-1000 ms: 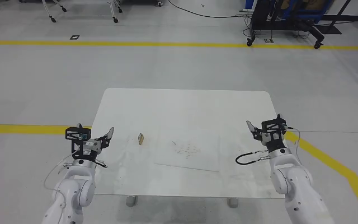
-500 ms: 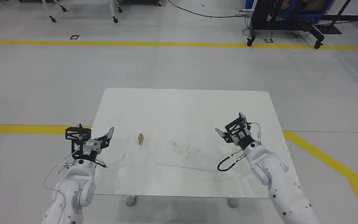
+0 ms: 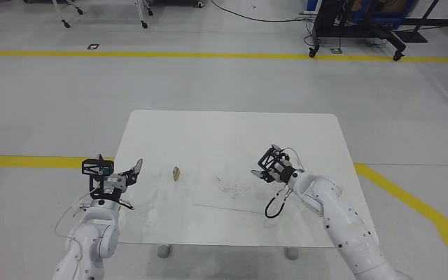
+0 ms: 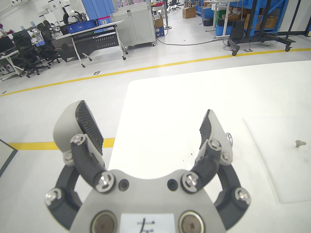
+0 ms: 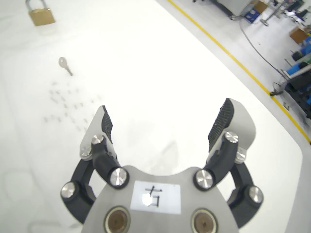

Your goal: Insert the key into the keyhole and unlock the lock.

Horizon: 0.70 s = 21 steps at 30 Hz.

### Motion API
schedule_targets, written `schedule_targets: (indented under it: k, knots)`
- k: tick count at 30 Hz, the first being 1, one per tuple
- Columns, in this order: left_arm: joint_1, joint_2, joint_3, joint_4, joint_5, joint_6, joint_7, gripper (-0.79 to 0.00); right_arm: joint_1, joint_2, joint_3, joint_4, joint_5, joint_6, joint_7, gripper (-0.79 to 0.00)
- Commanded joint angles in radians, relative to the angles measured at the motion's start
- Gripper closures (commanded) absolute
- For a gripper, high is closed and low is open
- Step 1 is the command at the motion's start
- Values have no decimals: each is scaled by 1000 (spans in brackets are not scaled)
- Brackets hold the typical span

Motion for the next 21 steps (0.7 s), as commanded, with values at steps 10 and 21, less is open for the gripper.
schedule_targets:
  k: [10, 21]
  knots:
    - [0, 0, 0, 0, 0, 0, 0, -785, 219, -48, -237, 211, -97, -164, -112, -785]
    - [0, 0, 0, 0, 0, 0, 0, -785, 351, -104, -361, 416, -6, -271, -225, -425]
